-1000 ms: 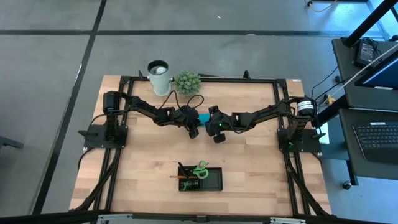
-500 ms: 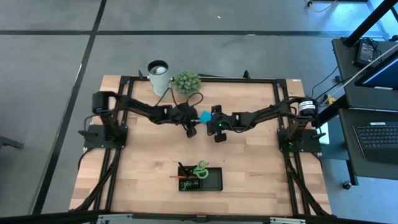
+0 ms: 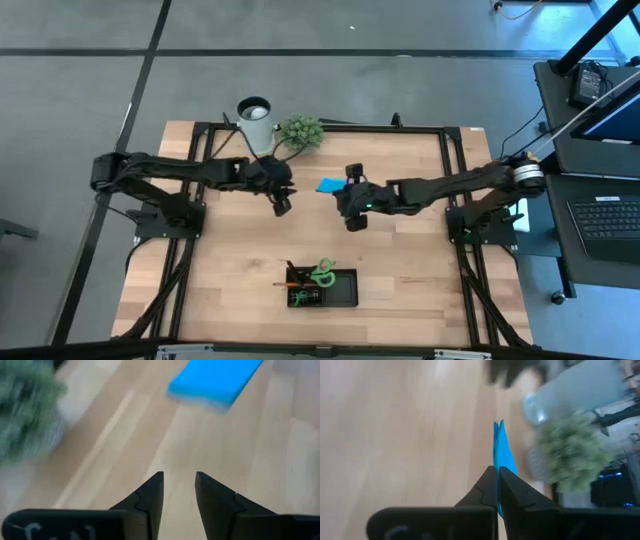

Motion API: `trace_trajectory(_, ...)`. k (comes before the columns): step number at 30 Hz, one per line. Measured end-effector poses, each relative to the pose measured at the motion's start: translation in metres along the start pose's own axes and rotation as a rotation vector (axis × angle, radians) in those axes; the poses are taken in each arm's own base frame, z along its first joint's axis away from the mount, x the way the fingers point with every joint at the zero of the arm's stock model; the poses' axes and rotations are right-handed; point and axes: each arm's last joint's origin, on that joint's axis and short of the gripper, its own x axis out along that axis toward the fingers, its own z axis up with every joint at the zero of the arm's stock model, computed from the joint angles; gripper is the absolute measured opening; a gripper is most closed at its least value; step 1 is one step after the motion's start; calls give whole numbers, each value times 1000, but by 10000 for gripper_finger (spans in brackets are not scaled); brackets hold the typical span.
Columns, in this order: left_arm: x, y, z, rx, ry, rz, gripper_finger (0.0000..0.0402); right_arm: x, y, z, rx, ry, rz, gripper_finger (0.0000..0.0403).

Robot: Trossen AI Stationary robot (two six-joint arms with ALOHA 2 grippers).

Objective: Pick and place office supplies into organizer
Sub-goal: Put the blue sticky note into the black desk organizer

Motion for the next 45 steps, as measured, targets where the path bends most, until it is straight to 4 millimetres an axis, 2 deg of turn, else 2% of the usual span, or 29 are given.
trace_trajectory(5,-23,-6,-8,-26,51,-17,100,-51,-15,23,116,-111,-15,7)
trace_trajectory(8,-30,-11,-14,6,33,-37,97,-77,-11,27,57,-94,-6,7)
trace_trajectory(12,-35,-14,-25,-2,39,-41,93,-102,10,35,-17,-104,43,7)
trace_trajectory(19,-34,-24,-49,8,100,-98,88,-124,70,45,-136,-124,32,7)
trace_trajectory(22,-34,-30,-59,10,134,-137,88,-129,98,46,-176,-136,48,7)
trace_trajectory(25,-35,-37,-66,-7,157,-156,88,-132,122,45,-144,-134,84,7)
trace_trajectory(34,-41,-56,-77,-55,184,-211,88,-126,188,34,-182,-95,147,7)
trace_trajectory(41,-45,-65,-81,-99,174,-202,88,-126,220,59,-252,-135,90,7)
trace_trajectory(45,-47,-69,-83,-110,160,-191,88,-115,238,66,-335,-125,90,7)
